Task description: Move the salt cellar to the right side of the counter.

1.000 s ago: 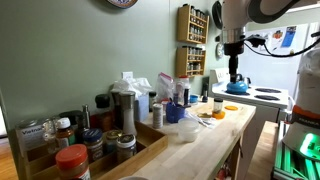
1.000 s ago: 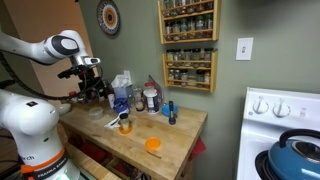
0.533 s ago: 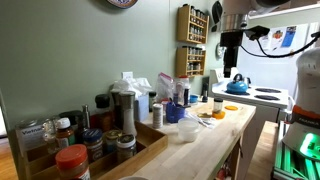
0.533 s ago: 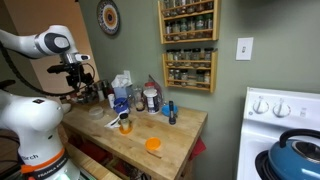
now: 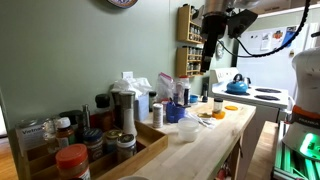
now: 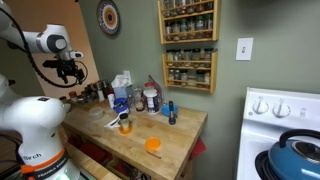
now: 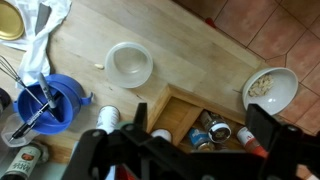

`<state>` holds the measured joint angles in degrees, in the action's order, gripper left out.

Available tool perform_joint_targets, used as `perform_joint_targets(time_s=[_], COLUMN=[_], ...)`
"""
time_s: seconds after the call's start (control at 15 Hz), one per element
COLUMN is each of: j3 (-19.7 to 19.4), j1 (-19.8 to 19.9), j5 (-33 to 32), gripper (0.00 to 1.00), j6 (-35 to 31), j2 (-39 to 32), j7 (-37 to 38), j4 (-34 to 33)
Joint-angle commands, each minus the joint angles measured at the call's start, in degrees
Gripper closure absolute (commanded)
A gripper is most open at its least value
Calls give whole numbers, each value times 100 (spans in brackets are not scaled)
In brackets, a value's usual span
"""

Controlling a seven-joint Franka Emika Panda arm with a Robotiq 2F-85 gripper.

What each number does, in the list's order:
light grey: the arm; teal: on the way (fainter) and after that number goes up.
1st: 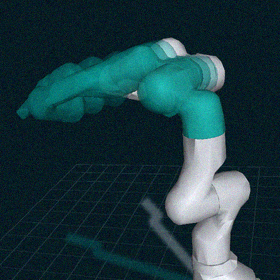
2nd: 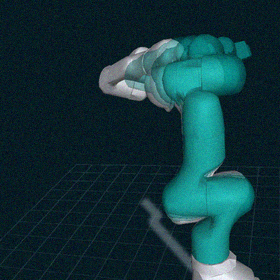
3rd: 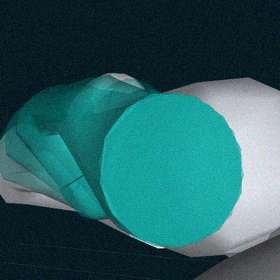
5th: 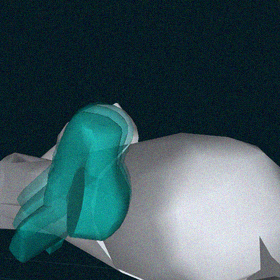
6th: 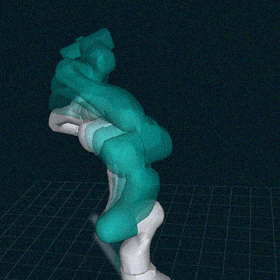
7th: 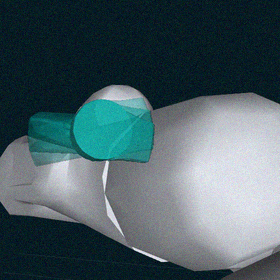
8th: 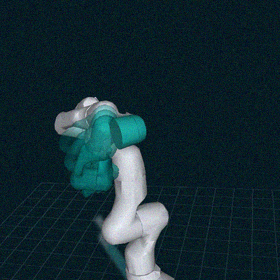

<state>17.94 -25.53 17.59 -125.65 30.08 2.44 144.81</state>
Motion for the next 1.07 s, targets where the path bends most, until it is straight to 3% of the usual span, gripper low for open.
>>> perform_joint_targets(time_s=[0.0,0.2,0.4,0.53,0.6,0.73,0.8,0.87,0.93,1.0], j3=[-5,209,826,1227,1833,2318,2371,2150,2034,1793], j1=[22,9,354,661,1286,1841,1903,1649,1499,1328], j5=[13,235,-472,-1399,-1963,-2903,-3373,-3754,-3593,-3356], gripper=[0,0,0,0,0,0,0,0,0,0], j6=[7,-540,-1531,-1880,-1942,-1711,-1456,-1152,-845,-1330], j2=[-72,-593,-1361,-1857,-1985,-2312,-2612,-2970,-3224,-2572], j7=[-38,308,1164,1738,2038,2633,3015,3303,3120,2962], j4=[-43,-336,-840,-1204,-1355,-1703,-1991,-2266,-2496,-1911])
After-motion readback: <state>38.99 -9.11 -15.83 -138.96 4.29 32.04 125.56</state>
